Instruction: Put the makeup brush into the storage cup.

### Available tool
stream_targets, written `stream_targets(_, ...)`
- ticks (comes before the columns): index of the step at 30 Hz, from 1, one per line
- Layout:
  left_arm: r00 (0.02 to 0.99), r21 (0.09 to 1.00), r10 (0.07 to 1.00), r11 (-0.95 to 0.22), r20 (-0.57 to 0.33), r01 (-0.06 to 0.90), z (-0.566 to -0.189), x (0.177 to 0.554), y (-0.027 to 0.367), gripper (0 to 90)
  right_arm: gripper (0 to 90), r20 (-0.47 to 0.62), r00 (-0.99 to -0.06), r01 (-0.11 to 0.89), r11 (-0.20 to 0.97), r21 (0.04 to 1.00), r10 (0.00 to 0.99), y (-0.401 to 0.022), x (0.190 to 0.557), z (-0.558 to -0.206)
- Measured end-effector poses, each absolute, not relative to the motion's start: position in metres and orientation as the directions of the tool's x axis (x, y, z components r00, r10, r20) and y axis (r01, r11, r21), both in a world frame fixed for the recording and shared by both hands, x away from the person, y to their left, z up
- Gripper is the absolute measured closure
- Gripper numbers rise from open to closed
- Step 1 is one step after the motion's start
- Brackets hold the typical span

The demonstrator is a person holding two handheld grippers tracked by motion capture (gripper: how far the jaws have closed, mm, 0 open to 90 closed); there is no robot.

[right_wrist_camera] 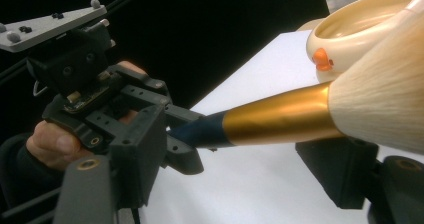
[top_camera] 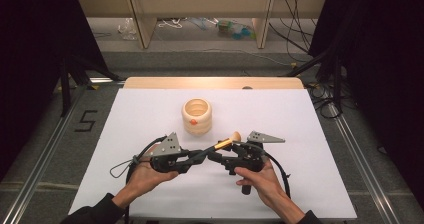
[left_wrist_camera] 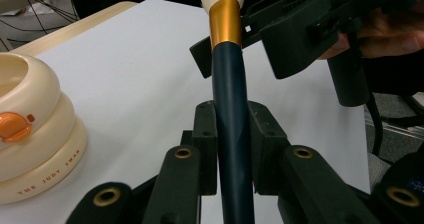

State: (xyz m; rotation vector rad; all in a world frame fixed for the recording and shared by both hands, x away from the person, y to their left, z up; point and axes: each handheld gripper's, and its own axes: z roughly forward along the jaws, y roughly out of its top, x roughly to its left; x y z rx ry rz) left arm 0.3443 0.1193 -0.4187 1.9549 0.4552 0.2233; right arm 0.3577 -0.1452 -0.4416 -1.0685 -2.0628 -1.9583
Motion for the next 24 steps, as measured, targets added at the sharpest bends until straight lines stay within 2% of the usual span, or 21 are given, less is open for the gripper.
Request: stream_targets(24,0.913,0.918,0.404,-0.337,-0.059,0.208,-0.4174,0.3419,0.1182,76.3,46.8,0.59,-0.718,0.589,-0.13,0.798,0.368,-0.1457,0.3608,-0.4423)
